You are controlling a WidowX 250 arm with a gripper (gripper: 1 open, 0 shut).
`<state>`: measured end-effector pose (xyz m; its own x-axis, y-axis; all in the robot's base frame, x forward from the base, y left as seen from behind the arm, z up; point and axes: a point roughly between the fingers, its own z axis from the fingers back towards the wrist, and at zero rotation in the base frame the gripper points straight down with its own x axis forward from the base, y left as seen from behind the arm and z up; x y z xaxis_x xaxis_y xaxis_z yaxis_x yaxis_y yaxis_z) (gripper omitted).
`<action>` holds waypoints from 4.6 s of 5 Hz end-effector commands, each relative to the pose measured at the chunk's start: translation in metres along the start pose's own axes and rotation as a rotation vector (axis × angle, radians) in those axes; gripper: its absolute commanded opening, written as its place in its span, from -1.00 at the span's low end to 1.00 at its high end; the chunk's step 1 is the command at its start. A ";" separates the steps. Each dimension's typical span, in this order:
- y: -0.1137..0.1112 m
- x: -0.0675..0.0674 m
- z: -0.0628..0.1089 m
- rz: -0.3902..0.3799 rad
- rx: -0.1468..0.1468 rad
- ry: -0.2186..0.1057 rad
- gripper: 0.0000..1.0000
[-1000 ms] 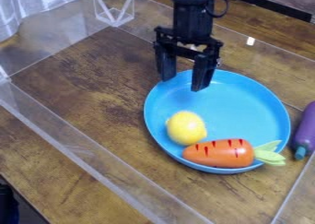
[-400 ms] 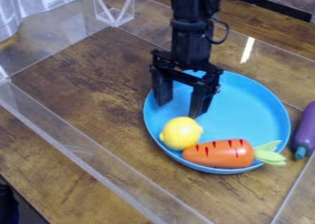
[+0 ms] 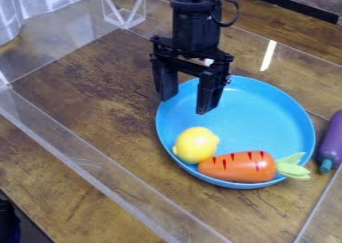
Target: Remove the lemon from the blue tray and put it on the table
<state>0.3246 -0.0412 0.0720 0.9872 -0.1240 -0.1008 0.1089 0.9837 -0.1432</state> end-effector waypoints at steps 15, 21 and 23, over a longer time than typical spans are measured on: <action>-0.015 0.029 -0.059 -0.333 0.124 0.036 1.00; -0.019 0.018 -0.065 -0.306 0.138 0.096 1.00; -0.006 0.026 -0.044 -0.260 0.134 0.108 1.00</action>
<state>0.3419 -0.0648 0.0228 0.8969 -0.3980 -0.1928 0.3957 0.9169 -0.0522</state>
